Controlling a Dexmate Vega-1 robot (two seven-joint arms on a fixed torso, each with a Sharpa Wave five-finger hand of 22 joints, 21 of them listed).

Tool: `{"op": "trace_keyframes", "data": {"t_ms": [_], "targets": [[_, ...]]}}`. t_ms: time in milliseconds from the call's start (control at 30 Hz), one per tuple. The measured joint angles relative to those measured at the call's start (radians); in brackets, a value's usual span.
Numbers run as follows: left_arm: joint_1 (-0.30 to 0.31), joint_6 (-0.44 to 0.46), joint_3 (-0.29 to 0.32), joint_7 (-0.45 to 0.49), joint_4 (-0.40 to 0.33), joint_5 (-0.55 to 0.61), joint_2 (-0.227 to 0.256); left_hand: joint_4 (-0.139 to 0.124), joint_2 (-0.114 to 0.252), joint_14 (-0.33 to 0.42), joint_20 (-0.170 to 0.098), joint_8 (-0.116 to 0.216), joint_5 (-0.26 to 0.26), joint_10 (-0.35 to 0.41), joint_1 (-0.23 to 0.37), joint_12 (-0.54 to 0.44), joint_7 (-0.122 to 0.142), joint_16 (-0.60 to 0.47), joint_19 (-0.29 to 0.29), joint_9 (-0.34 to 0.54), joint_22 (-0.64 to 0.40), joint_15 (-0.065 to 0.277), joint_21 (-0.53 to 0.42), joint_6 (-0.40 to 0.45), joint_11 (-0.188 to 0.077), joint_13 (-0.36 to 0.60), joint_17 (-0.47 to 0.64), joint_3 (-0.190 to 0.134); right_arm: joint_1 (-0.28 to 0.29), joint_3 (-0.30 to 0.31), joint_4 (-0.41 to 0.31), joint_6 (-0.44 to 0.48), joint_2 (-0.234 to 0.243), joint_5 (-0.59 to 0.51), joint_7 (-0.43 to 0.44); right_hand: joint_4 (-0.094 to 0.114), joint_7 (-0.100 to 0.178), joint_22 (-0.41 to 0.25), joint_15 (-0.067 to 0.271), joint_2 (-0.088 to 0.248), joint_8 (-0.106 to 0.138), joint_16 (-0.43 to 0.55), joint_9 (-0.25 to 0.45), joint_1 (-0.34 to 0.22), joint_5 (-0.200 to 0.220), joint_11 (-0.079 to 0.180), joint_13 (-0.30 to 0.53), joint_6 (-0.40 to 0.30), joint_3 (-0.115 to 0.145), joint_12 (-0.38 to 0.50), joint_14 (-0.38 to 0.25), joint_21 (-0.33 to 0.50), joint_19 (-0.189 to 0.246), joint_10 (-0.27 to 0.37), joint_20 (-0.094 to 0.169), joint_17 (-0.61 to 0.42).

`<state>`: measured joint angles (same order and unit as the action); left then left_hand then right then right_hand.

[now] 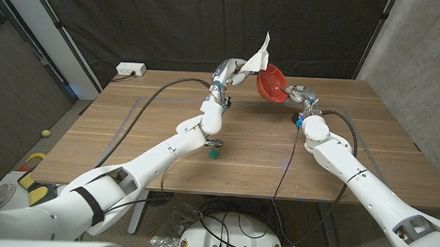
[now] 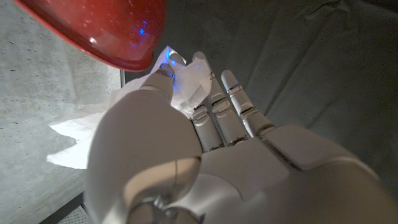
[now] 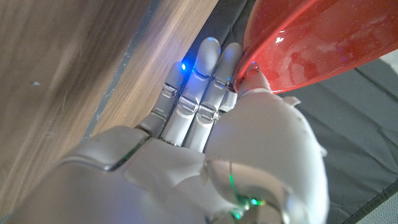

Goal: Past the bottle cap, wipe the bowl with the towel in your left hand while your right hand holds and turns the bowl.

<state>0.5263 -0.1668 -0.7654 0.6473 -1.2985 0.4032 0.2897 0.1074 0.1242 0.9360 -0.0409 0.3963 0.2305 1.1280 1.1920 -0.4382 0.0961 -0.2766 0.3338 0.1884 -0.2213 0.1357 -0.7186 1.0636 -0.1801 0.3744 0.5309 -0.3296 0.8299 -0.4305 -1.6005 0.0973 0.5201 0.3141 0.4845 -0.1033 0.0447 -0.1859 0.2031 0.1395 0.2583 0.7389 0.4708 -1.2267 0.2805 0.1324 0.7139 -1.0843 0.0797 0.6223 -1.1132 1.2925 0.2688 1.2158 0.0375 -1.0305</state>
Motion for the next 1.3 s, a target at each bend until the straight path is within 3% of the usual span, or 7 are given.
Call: {"op": "trace_keyframes", "data": {"t_ms": [333, 633, 1300], "targets": [[-0.038, -0.027, -0.034, -0.093, 0.011, -0.005, 0.024, 0.003, -0.007, 0.000, 0.000, -0.008, 0.000, 0.002, 0.007, 0.002, 0.000, 0.000, 0.000, 0.000, 0.003, 0.000, -0.001, 0.000, 0.001, 0.007, 0.001, 0.003, 0.005, -0.001, -0.011, -0.014, 0.006, -0.013, -0.001, 0.000, 0.000, 0.000, -0.001, 0.000, -0.003, -0.007, 0.007, 0.000, -0.004, 0.000, 0.003, 0.000, 0.000, -0.001, 0.001, -0.006, 0.000, 0.000, 0.000, -0.005], [-0.044, -0.035, -0.050, -0.167, -0.032, -0.004, 0.054, 0.003, -0.008, 0.000, 0.000, -0.012, 0.000, 0.003, 0.008, 0.009, 0.000, 0.000, -0.008, 0.000, 0.003, 0.000, -0.010, 0.000, 0.003, 0.013, 0.005, 0.003, 0.013, 0.008, -0.027, -0.005, 0.004, -0.024, 0.028, 0.003, 0.000, -0.003, -0.003, -0.004, -0.013, -0.011, 0.006, 0.004, -0.014, -0.004, 0.008, 0.000, -0.003, -0.008, 0.003, -0.006, 0.000, -0.004, 0.000, -0.005], [0.017, -0.014, -0.037, -0.251, -0.181, 0.041, 0.124, -0.002, -0.008, -0.004, 0.000, -0.020, -0.003, 0.001, 0.007, 0.013, 0.000, 0.007, -0.007, 0.001, 0.003, -0.004, -0.021, 0.000, 0.001, 0.023, 0.018, 0.007, -0.031, -0.036, -0.036, 0.233, -0.034, -0.094, 0.142, 0.003, -0.008, -0.003, -0.003, -0.004, -0.013, -0.011, 0.009, 0.004, -0.003, -0.005, 0.009, 0.004, -0.003, -0.008, 0.003, -0.015, 0.000, -0.001, 0.000, -0.009]]}}
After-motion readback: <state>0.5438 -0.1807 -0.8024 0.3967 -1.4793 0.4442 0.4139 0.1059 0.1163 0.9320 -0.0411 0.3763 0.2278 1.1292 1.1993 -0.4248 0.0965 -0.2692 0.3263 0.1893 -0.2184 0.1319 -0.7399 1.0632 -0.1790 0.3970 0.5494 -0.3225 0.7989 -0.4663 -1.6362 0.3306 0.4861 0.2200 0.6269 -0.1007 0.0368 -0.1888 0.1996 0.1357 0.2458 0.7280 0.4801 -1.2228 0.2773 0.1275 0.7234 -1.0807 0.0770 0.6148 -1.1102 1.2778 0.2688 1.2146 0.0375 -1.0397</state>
